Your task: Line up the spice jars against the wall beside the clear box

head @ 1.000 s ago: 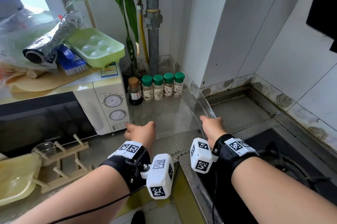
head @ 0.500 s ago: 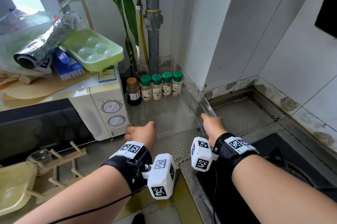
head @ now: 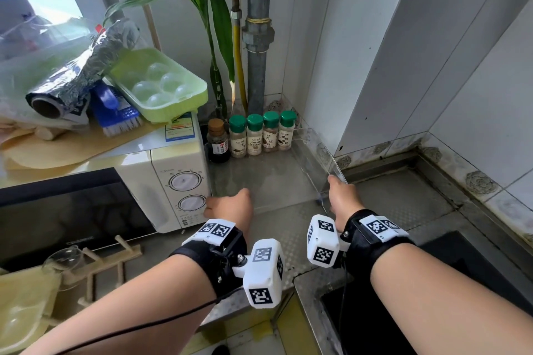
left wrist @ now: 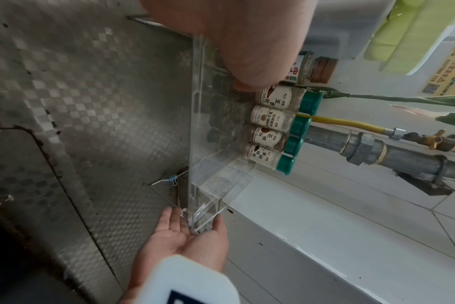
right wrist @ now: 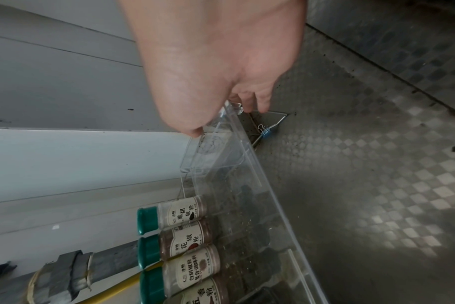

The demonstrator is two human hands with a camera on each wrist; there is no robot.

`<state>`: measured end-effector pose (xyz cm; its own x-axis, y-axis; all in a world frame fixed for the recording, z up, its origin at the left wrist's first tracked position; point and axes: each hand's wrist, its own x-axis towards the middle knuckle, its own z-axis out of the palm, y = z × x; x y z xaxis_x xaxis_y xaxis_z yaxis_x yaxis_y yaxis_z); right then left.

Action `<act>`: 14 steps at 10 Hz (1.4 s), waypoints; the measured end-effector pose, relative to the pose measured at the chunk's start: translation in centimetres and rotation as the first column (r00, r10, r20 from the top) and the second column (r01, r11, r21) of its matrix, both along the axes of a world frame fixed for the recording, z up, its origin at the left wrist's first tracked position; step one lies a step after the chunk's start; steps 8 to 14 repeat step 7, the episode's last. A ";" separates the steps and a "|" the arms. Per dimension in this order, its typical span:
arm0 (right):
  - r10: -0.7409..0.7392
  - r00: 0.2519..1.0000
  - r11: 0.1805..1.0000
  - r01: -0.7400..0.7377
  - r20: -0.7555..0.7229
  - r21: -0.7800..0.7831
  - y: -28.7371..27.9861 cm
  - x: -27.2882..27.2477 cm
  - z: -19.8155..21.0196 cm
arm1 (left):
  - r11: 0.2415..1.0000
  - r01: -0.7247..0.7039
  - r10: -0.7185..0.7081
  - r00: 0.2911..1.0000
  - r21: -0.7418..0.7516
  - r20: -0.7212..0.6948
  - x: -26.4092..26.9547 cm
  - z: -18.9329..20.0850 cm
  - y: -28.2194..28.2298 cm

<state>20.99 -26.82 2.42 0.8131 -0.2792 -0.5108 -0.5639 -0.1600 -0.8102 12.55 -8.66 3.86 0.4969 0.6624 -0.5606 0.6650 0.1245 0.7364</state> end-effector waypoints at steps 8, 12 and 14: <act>-0.077 0.997 0.996 0.075 0.029 0.048 0.5 0.5 0.5 | 0.991 0.133 -0.131 0.987 -0.013 0.088 1.1 -1.4 2.2; -0.077 0.997 0.996 0.075 0.029 0.048 0.5 0.5 0.5 | 0.991 0.133 -0.131 0.987 -0.013 0.088 1.1 -1.4 2.2; -0.077 0.997 0.996 0.075 0.029 0.048 0.5 0.5 0.5 | 0.991 0.133 -0.131 0.987 -0.013 0.088 1.1 -1.4 2.2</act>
